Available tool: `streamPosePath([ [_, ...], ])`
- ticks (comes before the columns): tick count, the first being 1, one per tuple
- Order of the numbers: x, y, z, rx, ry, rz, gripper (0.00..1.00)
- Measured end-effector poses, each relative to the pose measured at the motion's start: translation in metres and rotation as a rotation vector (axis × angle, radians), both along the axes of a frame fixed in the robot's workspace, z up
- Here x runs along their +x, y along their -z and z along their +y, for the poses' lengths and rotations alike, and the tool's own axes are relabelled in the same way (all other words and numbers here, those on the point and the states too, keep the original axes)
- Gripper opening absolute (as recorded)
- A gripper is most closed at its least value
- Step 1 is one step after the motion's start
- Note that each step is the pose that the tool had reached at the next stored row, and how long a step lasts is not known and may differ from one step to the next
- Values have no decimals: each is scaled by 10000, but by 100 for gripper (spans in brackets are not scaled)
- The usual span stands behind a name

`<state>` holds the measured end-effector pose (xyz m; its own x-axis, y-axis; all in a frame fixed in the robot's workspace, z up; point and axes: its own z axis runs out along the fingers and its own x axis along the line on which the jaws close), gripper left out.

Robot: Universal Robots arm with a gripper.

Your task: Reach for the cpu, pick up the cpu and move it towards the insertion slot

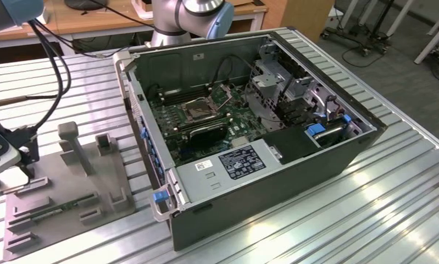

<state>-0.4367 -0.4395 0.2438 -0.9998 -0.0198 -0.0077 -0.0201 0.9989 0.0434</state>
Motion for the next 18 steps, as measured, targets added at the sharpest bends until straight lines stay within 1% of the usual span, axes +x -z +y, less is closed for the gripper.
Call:
streamPosePath([
  [7, 0, -51, 0, 0, 0, -1, 54],
  [18, 0, -68, 0, 0, 0, 0, 54],
])
